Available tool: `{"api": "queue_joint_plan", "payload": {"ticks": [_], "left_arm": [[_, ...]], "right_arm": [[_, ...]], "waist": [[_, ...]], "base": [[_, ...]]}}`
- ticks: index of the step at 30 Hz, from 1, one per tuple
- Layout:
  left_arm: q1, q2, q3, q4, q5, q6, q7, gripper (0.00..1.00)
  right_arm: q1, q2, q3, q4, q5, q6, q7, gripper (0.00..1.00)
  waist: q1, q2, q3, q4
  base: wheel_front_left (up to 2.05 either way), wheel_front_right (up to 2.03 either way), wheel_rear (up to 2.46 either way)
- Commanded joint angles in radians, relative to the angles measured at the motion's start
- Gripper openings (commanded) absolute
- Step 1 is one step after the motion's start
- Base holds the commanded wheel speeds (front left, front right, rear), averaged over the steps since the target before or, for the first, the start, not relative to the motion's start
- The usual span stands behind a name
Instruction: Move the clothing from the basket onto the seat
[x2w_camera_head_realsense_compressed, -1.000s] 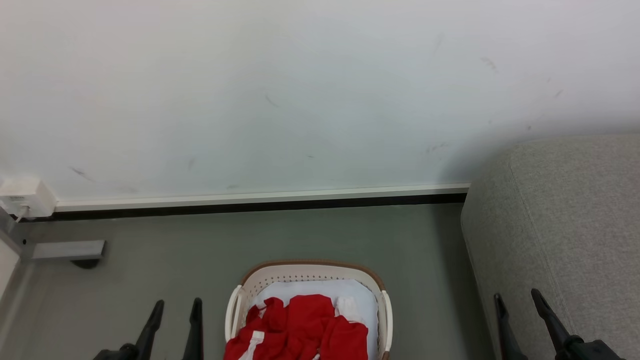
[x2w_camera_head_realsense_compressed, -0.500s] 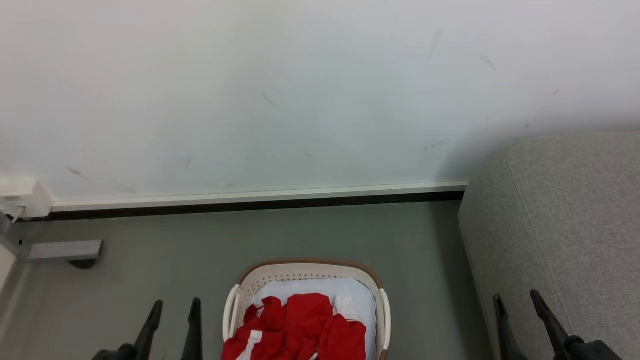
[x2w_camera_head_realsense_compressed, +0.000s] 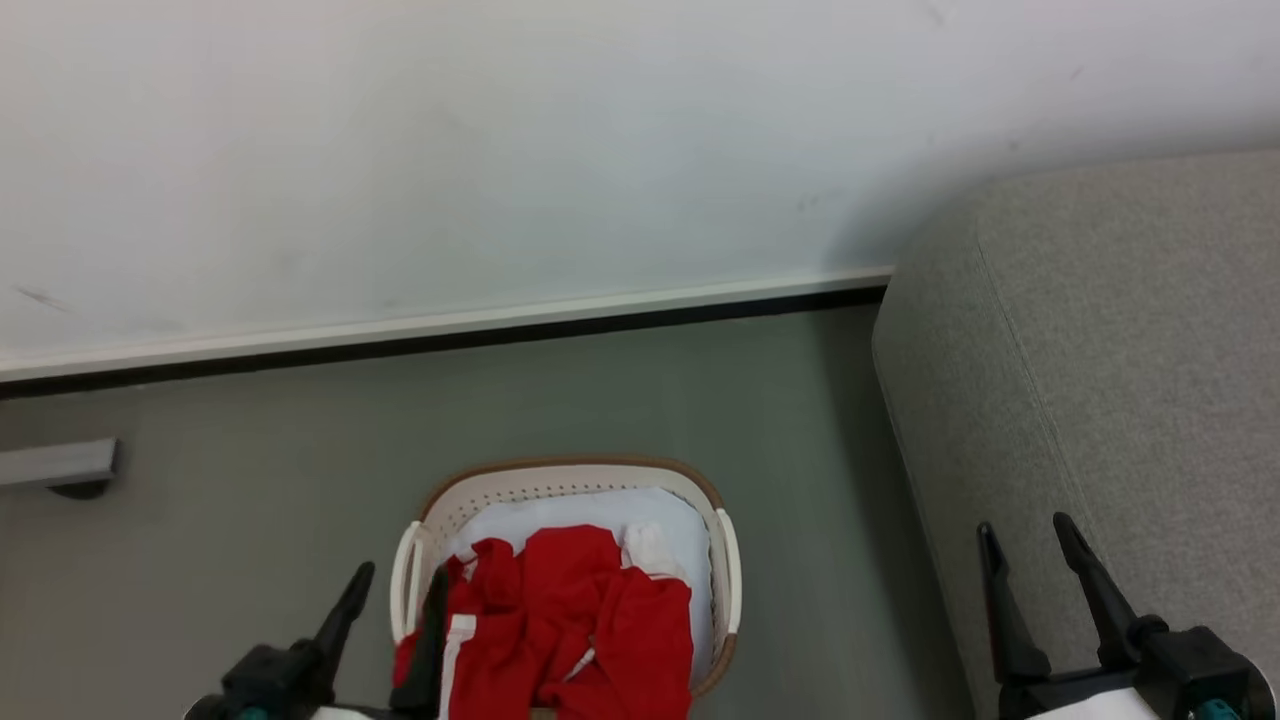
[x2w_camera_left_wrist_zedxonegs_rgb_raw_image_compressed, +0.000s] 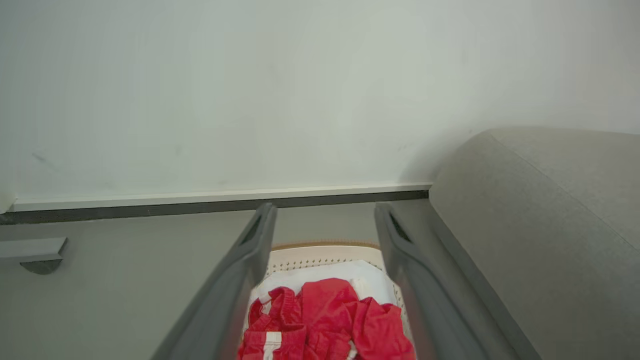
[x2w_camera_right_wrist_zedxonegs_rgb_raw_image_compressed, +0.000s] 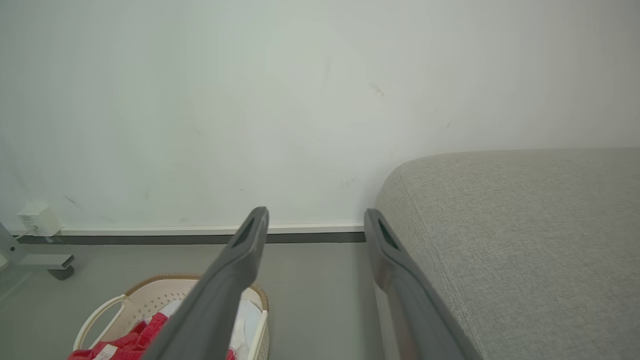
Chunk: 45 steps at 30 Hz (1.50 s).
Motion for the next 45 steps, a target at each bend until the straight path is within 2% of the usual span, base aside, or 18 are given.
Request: {"api": "queue_joint_plan", "payload": {"ticks": [1, 13, 21, 29, 35, 36, 37, 38, 45], "left_arm": [[-0.037, 0.021, -0.025, 0.025, 0.014, 0.002, 0.0, 1.0], [-0.357, 0.15, -0.253, 0.276, -0.013, 0.002, 0.0, 1.0], [-0.566, 0.214, -0.349, 0.46, -0.021, 0.002, 0.038, 1.0], [-0.7, 0.256, -0.434, 0.582, -0.034, 0.002, 0.083, 1.0], [-0.785, 0.277, -0.484, 0.645, -0.03, 0.002, 0.071, 1.0], [-0.796, 0.278, -0.49, 0.656, -0.034, 0.002, 0.069, 0.71], [-0.805, 0.277, -0.496, 0.665, -0.042, 0.002, 0.06, 0.24], [-0.812, 0.275, -0.505, 0.674, -0.048, 0.002, 0.054, 0.0], [-0.819, 0.241, -0.568, 0.701, -0.13, 0.002, 0.014, 0.0]], "right_arm": [[-0.024, -0.005, 0.003, -0.011, 0.006, -0.002, 0.0, 1.0], [-0.161, -0.004, 0.044, -0.119, 0.048, -0.002, 0.0, 1.0], [-0.238, -0.003, 0.069, -0.213, 0.072, -0.002, 0.0, 1.0], [-0.271, -0.003, 0.074, -0.275, 0.098, -0.002, 0.0, 1.0], [-0.28, -0.003, 0.083, -0.302, 0.088, -0.002, 0.0, 1.0], [-0.281, -0.003, 0.084, -0.306, 0.084, -0.002, 0.0, 1.0], [-0.281, -0.003, 0.084, -0.309, 0.083, -0.002, 0.0, 1.0], [-0.279, -0.003, 0.083, -0.31, 0.082, -0.002, 0.0, 1.0], [-0.264, -0.003, 0.06, -0.292, 0.066, -0.002, 0.0, 1.0]], "waist": [[0.0, 0.0, 0.067, -0.045], [0.0, 0.0, 0.38, -0.169], [0.0, 0.0, 0.574, -0.23], [0.0, 0.0, 0.701, -0.253], [0.0, 0.0, 0.765, -0.262], [0.0, 0.0, 0.77, -0.263], [0.0, 0.0, 0.773, -0.264], [0.0, 0.0, 0.774, -0.265], [0.0, 0.0, 0.722, -0.235]], "base": [[0.0, 0.0, 0.0], [0.0, 0.0, 0.0], [0.0, 0.0, 0.0], [0.0, 0.0, 0.0], [0.0, 0.0, 0.0], [0.0, 0.0, 0.0], [0.0, 0.0, 0.0], [0.0, 0.0, 0.0], [0.0, 0.0, 0.0]]}}
